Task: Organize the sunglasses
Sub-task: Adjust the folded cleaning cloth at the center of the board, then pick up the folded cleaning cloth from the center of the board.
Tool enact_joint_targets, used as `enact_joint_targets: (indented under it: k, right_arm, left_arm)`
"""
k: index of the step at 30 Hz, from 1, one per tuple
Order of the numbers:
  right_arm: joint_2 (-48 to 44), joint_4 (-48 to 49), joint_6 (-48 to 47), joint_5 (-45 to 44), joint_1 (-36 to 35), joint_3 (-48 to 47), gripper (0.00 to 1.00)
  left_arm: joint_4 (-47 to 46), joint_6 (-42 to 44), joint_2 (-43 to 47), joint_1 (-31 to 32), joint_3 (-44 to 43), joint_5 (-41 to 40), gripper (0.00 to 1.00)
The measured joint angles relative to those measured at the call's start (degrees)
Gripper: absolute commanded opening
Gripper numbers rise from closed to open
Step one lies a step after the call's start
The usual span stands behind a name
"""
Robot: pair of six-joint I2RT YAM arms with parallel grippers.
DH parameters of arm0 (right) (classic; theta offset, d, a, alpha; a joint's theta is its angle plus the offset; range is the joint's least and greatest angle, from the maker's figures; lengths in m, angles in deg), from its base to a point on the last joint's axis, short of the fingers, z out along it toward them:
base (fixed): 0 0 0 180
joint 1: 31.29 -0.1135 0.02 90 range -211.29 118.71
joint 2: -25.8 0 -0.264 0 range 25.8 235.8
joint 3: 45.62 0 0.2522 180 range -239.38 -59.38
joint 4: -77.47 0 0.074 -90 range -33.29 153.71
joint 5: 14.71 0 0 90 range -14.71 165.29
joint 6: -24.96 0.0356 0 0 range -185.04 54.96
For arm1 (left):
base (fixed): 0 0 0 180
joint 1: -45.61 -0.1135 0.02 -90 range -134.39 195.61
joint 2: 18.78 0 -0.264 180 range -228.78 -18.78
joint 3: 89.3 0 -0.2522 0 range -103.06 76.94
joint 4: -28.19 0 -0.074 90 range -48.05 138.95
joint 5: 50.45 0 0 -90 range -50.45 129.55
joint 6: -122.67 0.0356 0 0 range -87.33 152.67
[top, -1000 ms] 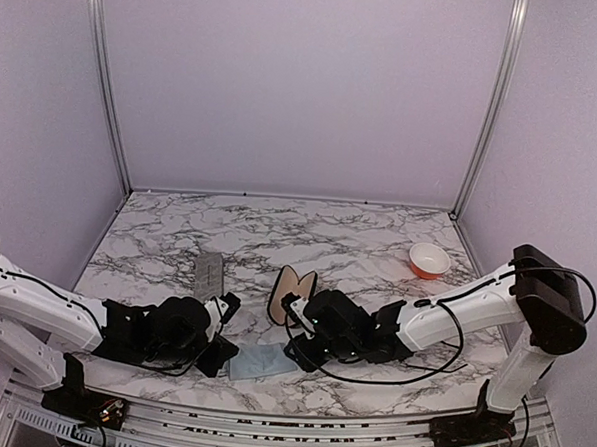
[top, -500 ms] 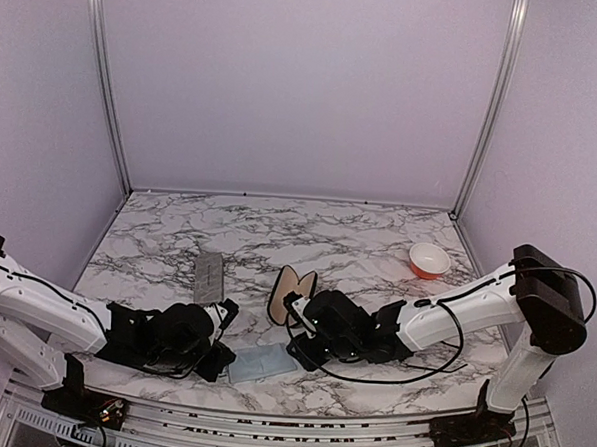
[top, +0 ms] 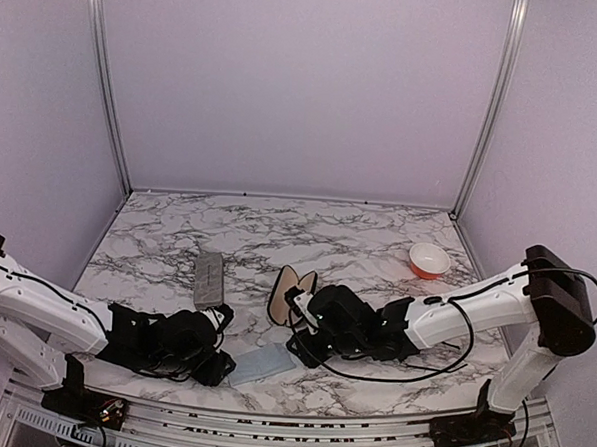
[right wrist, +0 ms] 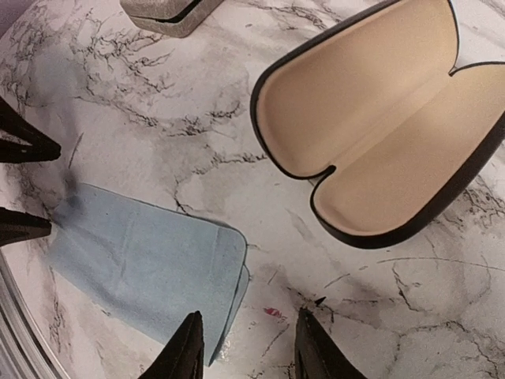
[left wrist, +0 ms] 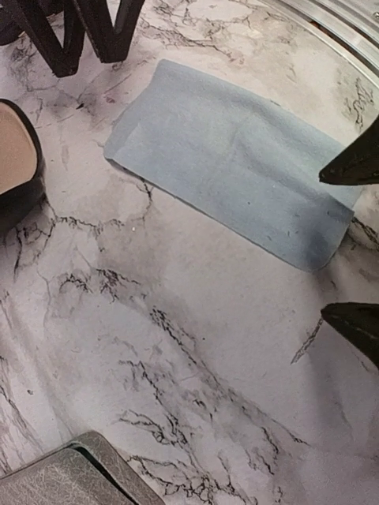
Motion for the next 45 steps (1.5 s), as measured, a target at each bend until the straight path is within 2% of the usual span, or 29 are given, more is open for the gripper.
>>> enact_joint_targets:
  k: [2,9,15,27,36,41,45]
  right_arm:
    - [-1.4,0.0,0.0,0.4,0.0,0.2,0.39]
    - [-7.3,-0.7,-3.3,1.5,0.2,3.4,0.40]
    - [-13.6,-2.3,-8.1,2.1,3.2,5.6,0.41]
    - [-16.3,-4.5,-13.7,1.4,4.2,6.7,0.41]
    - [-16.8,-5.5,-13.7,0.7,4.2,7.9,0.41]
    - [-16.8,-5.7,-14.4,0.5,4.2,7.9,0.41]
    - [-16.7,-5.8,-16.0,2.1,4.2,7.9,0.47]
  left_arm:
    - [1.6,0.2,0.0,0.3,-0.9,-1.6,0.70]
    - [4.3,7.7,1.3,3.7,-3.0,-4.2,0.54]
    - [4.4,17.2,2.8,7.8,-3.0,-1.7,0.50]
    - [0.8,29.2,-2.2,8.3,-3.0,0.9,0.43]
    - [-0.8,32.8,-6.1,8.3,-3.2,0.1,0.25]
    - [-1.6,32.9,-7.1,8.3,-3.5,-0.8,0.03]
    - [-1.5,32.4,-7.3,8.3,-3.6,-1.3,0.00]
